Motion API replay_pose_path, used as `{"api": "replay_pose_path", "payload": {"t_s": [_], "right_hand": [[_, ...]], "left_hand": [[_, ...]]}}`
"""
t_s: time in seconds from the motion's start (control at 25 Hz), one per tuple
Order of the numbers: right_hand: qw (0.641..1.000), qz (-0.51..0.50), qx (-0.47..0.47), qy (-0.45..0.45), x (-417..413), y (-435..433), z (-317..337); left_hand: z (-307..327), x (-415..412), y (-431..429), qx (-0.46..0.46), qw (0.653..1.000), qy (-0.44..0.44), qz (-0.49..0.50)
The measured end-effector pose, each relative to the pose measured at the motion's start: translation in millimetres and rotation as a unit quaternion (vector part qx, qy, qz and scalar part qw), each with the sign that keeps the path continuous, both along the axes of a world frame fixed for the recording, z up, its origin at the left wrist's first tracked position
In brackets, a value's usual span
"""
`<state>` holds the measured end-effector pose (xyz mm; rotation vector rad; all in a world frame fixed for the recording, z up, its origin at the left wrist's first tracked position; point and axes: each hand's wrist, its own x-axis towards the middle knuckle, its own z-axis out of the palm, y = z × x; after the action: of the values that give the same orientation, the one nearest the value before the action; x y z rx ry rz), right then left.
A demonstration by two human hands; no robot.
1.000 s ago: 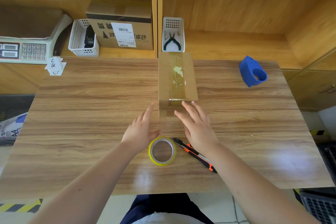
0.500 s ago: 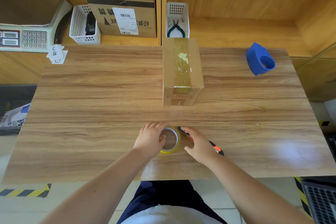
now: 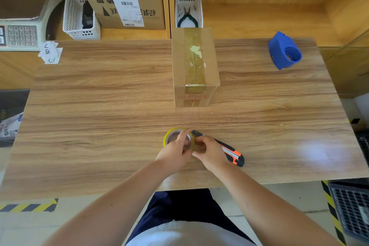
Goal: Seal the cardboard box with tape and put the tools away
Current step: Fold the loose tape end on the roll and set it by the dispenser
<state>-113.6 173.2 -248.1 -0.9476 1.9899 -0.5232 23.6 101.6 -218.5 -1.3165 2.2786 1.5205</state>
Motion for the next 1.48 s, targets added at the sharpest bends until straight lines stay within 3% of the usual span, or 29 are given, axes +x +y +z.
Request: {"api": "replay_pose_path", "payload": {"t_s": [0.16, 0.28, 0.4, 0.52, 0.68, 0.8, 0.88, 1.0, 1.12, 1.28, 1.36, 1.48], "right_hand": [[1.0, -0.012, -0.018, 0.006, -3, -4, 4], [0.996, -0.012, -0.062, 0.067, -5, -11, 5], [0.987, 0.042, -0.112, 0.107, -9, -24, 14], [0.952, 0.156, -0.184, 0.189, -17, -41, 28], [0.885, 0.289, -0.22, 0.291, -19, -63, 50], [0.856, 0.317, -0.253, 0.319, -21, -74, 68], [0.862, 0.317, -0.263, 0.296, -22, -82, 81], [0.859, 0.335, -0.272, 0.277, -28, -89, 105], [0.823, 0.373, -0.303, 0.303, -38, -95, 134], [0.815, 0.357, -0.319, 0.326, -45, -97, 166], [0.849, 0.314, -0.307, 0.293, -50, -98, 178], [0.922, 0.241, -0.249, 0.171, -63, -97, 196]], "left_hand": [[2, -4, -6, 0.029, 0.999, 0.023, 0.009], [2, -4, -7, 0.008, 0.999, 0.043, -0.001], [1, -6, -12, -0.01, 0.995, 0.081, 0.06], [0, -3, -19, -0.031, 0.995, 0.062, 0.073], [3, 0, -25, -0.126, 0.988, -0.07, 0.054], [10, -2, -32, -0.181, 0.982, -0.026, 0.042], [20, -4, -36, -0.138, 0.988, 0.036, 0.063], [40, -10, -43, 0.037, 0.983, 0.113, 0.141], [52, -15, -54, 0.175, 0.966, 0.082, 0.171], [65, -23, -64, 0.304, 0.931, 0.082, 0.183], [74, -28, -68, 0.291, 0.936, 0.109, 0.165], [87, -38, -69, 0.258, 0.944, 0.145, 0.145]]}}
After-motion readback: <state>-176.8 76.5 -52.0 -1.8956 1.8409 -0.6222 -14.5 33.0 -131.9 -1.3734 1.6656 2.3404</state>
